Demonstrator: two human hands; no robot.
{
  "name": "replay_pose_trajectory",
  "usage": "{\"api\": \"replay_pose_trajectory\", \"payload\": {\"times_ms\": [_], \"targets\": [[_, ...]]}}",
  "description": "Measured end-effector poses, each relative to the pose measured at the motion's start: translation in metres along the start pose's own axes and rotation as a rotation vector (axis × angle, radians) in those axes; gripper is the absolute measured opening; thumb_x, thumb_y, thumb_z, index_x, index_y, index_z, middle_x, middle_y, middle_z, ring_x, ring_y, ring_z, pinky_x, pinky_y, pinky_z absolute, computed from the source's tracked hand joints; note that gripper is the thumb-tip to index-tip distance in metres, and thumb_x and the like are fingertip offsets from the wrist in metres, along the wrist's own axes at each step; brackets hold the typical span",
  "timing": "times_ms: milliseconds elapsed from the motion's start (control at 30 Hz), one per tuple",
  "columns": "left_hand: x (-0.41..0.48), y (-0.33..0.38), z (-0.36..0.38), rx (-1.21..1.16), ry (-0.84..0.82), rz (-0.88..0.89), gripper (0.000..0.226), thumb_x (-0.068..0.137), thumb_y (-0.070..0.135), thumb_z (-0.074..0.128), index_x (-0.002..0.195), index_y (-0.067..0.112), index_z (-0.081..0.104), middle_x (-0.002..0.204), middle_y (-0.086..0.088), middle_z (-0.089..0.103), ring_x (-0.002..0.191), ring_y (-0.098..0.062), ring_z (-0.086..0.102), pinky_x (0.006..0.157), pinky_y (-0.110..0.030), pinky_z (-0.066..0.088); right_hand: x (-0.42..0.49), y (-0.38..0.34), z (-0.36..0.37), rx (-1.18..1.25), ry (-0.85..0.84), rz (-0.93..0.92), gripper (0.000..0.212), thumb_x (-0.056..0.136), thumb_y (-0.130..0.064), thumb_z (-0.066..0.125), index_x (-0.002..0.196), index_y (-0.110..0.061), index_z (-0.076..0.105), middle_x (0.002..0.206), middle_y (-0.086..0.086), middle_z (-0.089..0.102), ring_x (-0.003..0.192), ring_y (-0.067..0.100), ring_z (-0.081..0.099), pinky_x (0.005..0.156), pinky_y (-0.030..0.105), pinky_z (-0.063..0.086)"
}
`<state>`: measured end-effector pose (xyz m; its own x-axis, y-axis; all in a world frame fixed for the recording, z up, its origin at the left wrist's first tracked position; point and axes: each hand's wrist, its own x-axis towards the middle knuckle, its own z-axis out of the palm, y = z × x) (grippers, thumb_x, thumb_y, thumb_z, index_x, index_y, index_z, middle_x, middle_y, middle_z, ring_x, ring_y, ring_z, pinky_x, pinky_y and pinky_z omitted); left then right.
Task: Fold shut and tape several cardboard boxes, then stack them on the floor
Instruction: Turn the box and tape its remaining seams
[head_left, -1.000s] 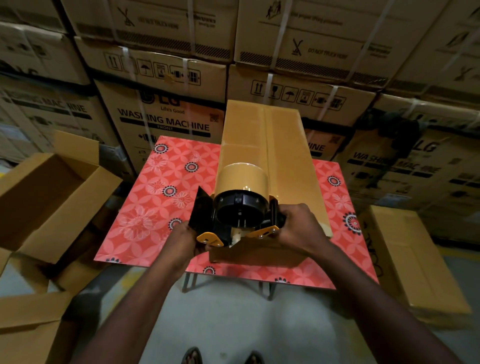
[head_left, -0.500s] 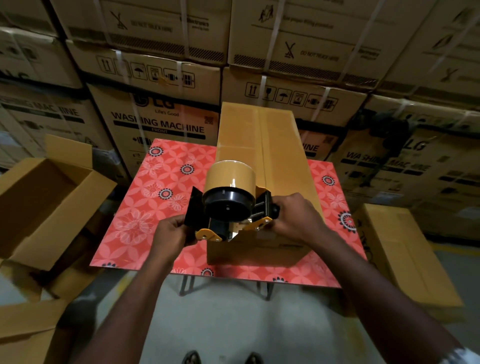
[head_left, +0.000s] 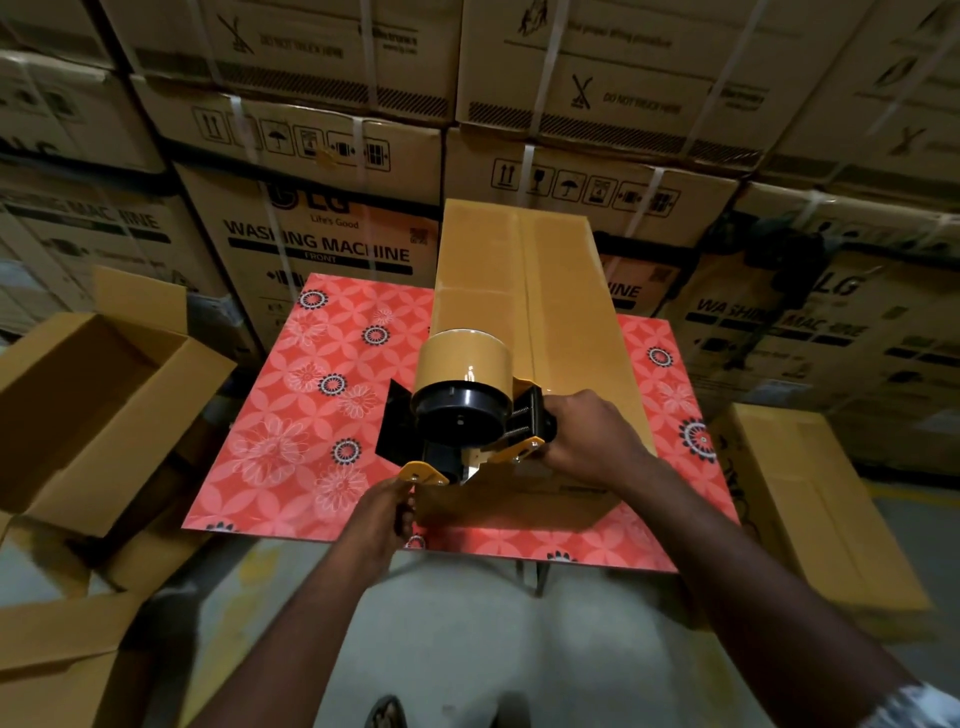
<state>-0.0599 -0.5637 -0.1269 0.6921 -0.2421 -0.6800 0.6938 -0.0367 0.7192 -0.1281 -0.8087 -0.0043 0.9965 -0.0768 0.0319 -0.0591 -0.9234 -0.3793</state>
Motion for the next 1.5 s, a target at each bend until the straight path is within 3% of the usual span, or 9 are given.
{"api": "replay_pose_trajectory", "payload": {"times_ms": [200,400,567,667,867,1067,1167,1333,1500], "targets": [[0.0,0.02,-0.002,-0.051,-0.043,0.173,0.023,0.098,0.011,0.041,0.08,0.019,0.053,0.058,0.005,0.035,0.043,-0.006,0.022,0.039,-0.018,0.018,-0.001,0.0,0.0,0.0,0.015,0.003,0.022,0.086,-0.043,0.069,0.082,-0.022,0.066,0.067,-0.007,0.063,0.057,0.014,0.058,0.053,0.029,0.039],[0.008,0.014,-0.011,0.159,0.07,0.127,0.02,0.097,0.007,0.045,0.084,0.015,0.057,0.065,-0.001,0.039,0.045,-0.009,0.03,0.044,-0.02,0.02,-0.002,0.0,-0.001,-0.005,0.035,-0.003,0.021,0.083,-0.045,0.065,0.081,-0.024,0.066,0.067,-0.005,0.065,0.06,0.019,0.061,0.053,0.031,0.044],[-0.02,0.048,0.001,0.073,-0.102,0.385,0.025,0.105,0.026,0.045,0.117,0.021,0.067,0.11,-0.008,0.073,0.102,-0.027,0.067,0.091,-0.046,0.052,-0.001,0.001,0.002,-0.012,0.045,-0.01,0.022,0.085,-0.042,0.07,0.074,-0.026,0.059,0.06,-0.009,0.058,0.053,0.014,0.056,0.05,0.028,0.038],[-0.03,0.052,0.005,0.074,-0.163,0.454,0.024,0.106,0.03,0.048,0.116,0.027,0.07,0.112,-0.01,0.074,0.107,-0.033,0.068,0.094,-0.052,0.053,-0.001,0.003,0.002,-0.004,0.043,-0.021,0.022,0.084,-0.042,0.07,0.078,-0.021,0.065,0.061,-0.008,0.061,0.054,0.015,0.059,0.05,0.029,0.042],[-0.036,0.051,0.008,0.054,-0.179,0.518,0.022,0.097,0.038,0.056,0.109,0.03,0.073,0.106,-0.008,0.075,0.099,-0.027,0.071,0.089,-0.05,0.055,0.0,0.004,0.003,-0.014,0.041,-0.039,0.024,0.084,-0.046,0.066,0.081,-0.022,0.066,0.063,-0.008,0.062,0.056,0.014,0.059,0.052,0.031,0.047],[-0.031,0.048,0.008,0.138,-0.048,0.576,0.023,0.103,0.017,0.055,0.101,0.031,0.074,0.098,0.001,0.076,0.093,-0.017,0.071,0.083,-0.037,0.056,-0.005,0.01,0.0,-0.029,0.029,-0.047,0.018,0.086,-0.043,0.069,0.089,-0.026,0.069,0.068,-0.009,0.066,0.058,0.01,0.063,0.054,0.035,0.055],[-0.025,0.047,0.005,0.134,-0.046,0.59,0.019,0.097,0.008,0.062,0.106,0.021,0.073,0.1,0.002,0.075,0.098,-0.024,0.07,0.078,-0.032,0.056,-0.014,0.025,-0.015,-0.054,0.041,-0.058,0.018,0.084,-0.043,0.07,0.083,-0.025,0.068,0.066,-0.01,0.065,0.056,0.011,0.062,0.051,0.027,0.048],[-0.023,0.044,0.007,0.197,-0.003,0.653,0.016,0.096,0.014,0.067,0.107,0.023,0.074,0.106,0.008,0.075,0.102,-0.012,0.069,0.081,-0.025,0.056,-0.041,0.055,-0.032,0.058,0.037,-0.092,0.025,0.081,-0.042,0.072,0.069,-0.036,0.05,0.053,-0.019,0.048,0.044,-0.002,0.049,0.043,0.014,0.031],[-0.043,0.037,0.016,0.664,0.284,1.099,0.022,0.097,0.012,0.064,0.114,0.023,0.072,0.108,0.003,0.061,0.097,-0.003,0.055,0.087,-0.016,0.045,-0.04,0.056,-0.034,0.101,0.001,-0.104,0.027,0.077,-0.04,0.07,0.065,-0.041,0.047,0.056,-0.02,0.051,0.053,-0.001,0.058,0.044,0.013,0.034]]}}
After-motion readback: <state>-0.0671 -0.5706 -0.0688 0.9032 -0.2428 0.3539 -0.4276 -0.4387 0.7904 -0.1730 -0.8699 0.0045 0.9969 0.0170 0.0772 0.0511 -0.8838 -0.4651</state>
